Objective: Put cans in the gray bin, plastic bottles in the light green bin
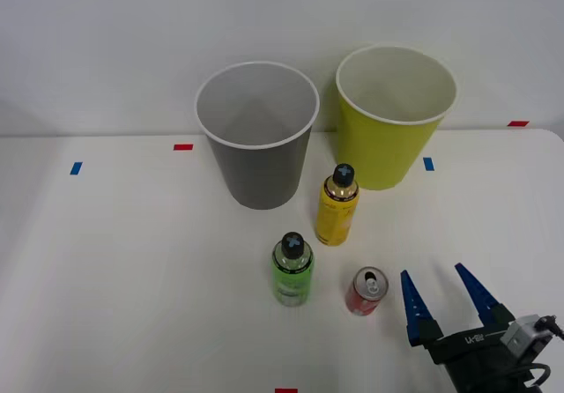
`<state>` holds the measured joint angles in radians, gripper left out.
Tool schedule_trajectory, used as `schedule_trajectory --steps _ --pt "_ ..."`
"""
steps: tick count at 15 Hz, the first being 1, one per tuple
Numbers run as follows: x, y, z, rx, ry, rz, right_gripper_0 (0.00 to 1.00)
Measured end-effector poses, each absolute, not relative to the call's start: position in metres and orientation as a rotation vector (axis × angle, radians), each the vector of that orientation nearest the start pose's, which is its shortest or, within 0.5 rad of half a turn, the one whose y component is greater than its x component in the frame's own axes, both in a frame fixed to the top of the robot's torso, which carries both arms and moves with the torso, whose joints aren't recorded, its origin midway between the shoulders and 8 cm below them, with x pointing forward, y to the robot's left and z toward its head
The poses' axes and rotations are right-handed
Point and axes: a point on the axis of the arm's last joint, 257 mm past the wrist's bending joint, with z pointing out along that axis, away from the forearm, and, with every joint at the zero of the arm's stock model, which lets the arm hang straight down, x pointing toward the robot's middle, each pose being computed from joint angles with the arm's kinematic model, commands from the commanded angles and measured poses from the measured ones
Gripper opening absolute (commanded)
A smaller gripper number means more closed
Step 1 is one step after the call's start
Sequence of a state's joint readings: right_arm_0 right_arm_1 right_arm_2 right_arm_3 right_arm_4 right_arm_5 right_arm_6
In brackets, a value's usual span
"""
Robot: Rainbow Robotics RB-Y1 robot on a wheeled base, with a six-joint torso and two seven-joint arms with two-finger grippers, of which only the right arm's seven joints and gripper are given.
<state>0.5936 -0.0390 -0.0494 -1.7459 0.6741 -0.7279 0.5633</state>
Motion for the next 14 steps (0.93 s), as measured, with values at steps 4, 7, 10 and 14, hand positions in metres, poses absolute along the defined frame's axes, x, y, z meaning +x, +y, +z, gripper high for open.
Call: schedule_trajectory --steps 4,7,10,14 --pt "0.334 -0.218 -0.257 0.034 1.43 0.402 1.0" --pt "0.323 -0.228 -0.25 0.105 1.379 0.341 1.0" --pt "0.312 -0.246 -0.247 0.173 1.345 0.268 1.0" --pt "0.302 -0.266 -0.254 0.145 1.379 0.212 1.0"
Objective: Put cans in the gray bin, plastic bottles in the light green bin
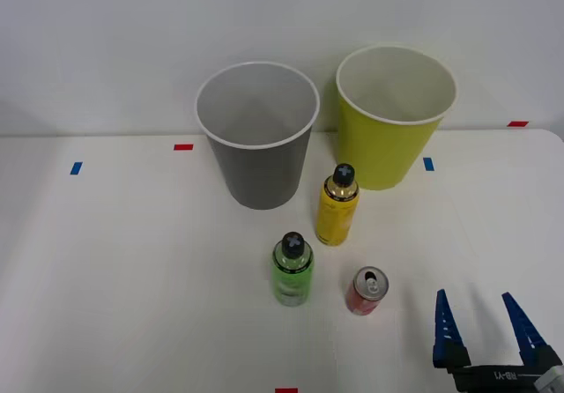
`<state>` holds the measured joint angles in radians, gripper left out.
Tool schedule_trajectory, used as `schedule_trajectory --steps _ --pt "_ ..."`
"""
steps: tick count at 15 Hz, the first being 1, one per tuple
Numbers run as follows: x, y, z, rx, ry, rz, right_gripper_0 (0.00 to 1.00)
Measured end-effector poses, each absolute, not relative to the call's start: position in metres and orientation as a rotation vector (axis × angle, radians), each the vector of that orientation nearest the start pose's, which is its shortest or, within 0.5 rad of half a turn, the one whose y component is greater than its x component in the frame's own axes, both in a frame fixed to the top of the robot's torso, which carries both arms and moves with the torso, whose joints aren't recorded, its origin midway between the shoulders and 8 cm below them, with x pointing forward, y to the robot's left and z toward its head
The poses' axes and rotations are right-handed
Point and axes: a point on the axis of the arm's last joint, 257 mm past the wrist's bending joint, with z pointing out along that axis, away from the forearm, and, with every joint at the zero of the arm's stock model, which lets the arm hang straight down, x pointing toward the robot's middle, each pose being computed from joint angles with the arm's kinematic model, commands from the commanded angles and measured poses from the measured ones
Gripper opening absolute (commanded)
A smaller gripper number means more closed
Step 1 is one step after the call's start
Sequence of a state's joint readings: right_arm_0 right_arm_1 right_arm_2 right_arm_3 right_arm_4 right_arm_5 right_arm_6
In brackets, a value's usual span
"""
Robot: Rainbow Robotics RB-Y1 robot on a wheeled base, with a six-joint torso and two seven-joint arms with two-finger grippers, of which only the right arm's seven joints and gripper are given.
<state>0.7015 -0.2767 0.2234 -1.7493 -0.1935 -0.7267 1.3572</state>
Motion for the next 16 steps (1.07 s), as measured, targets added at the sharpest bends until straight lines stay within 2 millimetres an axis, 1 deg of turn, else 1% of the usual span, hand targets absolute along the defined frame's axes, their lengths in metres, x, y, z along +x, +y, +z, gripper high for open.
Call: schedule_trajectory --steps 2,6,12,16 --pt "0.296 -0.258 -0.261 0.121 1.402 0.212 1.0" --pt "0.284 -0.238 -0.271 0.144 1.434 0.252 1.0" --pt "0.277 -0.233 -0.275 0.073 1.452 0.209 1.0" --pt "0.265 -0.239 -0.282 0.075 1.477 0.191 1.0"
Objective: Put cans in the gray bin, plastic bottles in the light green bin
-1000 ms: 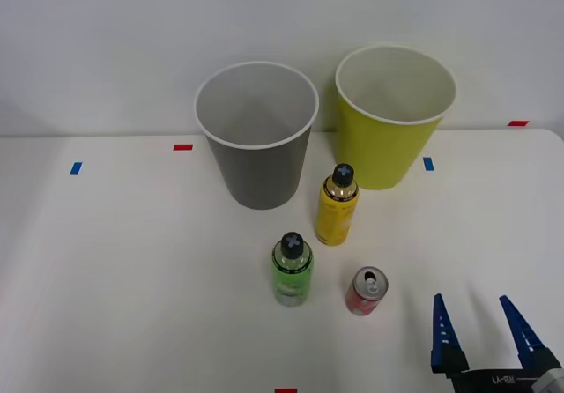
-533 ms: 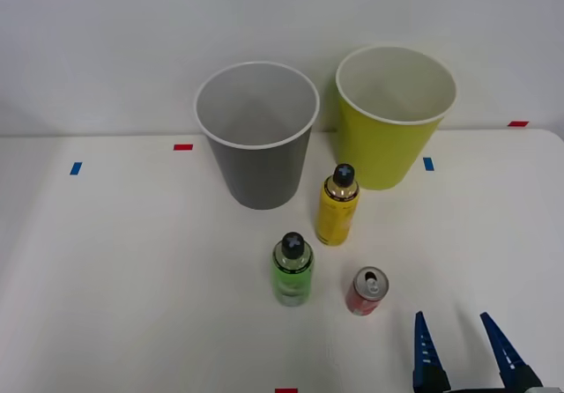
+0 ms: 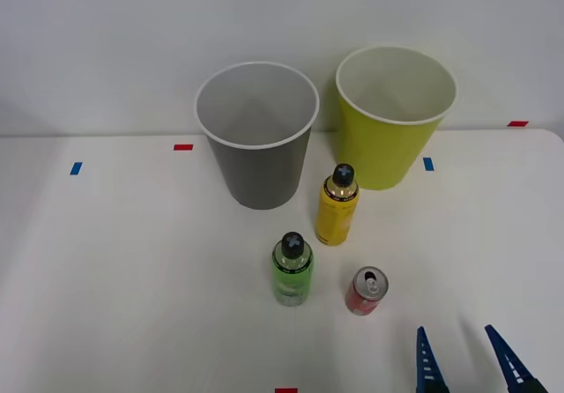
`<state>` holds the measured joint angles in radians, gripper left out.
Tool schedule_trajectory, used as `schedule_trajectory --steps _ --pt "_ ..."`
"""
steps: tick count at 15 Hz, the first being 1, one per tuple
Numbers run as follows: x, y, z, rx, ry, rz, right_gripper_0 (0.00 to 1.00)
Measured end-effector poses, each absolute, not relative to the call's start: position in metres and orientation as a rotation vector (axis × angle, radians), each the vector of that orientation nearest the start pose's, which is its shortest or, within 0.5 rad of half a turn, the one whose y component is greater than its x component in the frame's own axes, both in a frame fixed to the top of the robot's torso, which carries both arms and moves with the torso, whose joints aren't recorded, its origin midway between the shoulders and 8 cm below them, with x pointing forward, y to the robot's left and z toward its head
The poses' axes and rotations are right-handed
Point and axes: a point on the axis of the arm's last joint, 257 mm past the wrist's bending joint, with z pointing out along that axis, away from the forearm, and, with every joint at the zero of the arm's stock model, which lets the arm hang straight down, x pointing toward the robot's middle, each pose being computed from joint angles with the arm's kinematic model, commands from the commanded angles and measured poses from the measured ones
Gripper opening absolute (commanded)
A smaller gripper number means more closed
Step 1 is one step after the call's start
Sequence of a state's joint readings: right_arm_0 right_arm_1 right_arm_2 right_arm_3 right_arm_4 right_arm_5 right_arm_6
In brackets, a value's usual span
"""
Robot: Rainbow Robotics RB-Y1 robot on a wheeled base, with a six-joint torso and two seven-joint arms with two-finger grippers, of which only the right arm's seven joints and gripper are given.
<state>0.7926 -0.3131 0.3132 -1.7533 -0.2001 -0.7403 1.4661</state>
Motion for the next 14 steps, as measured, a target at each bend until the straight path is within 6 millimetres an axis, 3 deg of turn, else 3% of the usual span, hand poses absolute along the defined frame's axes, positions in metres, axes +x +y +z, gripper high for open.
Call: schedule_trajectory --steps 7,14 --pt "0.248 -0.244 -0.291 0.081 1.511 0.165 1.0" --pt "0.245 -0.243 -0.29 0.068 1.506 0.155 1.0"
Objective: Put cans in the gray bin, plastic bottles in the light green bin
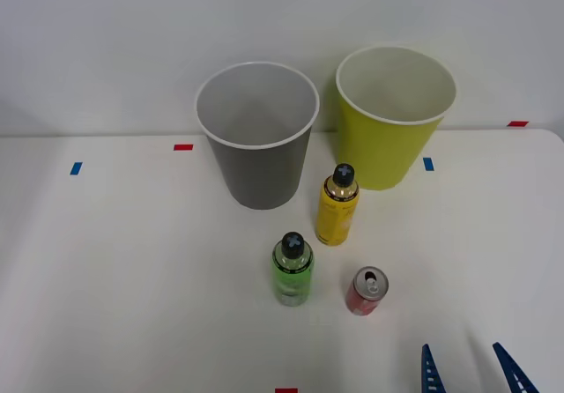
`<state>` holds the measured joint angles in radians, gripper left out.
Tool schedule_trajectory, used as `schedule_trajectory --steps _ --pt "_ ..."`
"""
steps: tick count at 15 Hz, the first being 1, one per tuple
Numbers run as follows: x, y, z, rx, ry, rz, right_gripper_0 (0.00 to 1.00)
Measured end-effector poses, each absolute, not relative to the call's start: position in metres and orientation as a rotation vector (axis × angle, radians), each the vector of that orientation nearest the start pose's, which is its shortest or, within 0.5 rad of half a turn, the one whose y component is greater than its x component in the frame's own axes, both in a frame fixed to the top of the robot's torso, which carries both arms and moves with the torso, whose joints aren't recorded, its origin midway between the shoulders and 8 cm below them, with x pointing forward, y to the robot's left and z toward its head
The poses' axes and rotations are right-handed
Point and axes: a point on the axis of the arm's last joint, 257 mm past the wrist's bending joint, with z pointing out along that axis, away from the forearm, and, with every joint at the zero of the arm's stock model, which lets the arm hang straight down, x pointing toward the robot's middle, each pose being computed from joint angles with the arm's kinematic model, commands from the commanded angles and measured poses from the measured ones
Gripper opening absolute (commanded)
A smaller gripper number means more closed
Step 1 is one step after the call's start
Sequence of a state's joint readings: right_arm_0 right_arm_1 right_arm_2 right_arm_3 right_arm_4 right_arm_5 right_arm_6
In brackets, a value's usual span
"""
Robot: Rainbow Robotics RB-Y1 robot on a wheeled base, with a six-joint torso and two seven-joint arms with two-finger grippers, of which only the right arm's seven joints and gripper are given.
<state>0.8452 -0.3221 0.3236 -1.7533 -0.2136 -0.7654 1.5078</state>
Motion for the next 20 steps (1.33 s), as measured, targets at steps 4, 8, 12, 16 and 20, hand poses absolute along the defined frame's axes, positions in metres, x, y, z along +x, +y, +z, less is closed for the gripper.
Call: schedule_trajectory --steps 4,8,12,16,20 --pt "0.2451 -0.2425 -0.2897 0.068 1.506 0.155 1.0" --pt "0.2451 -0.2425 -0.2897 0.068 1.506 0.155 1.0" --pt "0.2451 -0.2425 -0.2897 0.068 1.506 0.155 1.0" --pt "0.2451 -0.2425 -0.2897 0.068 1.506 0.155 1.0" --pt "0.2451 -0.2425 -0.2897 0.068 1.506 0.155 1.0"
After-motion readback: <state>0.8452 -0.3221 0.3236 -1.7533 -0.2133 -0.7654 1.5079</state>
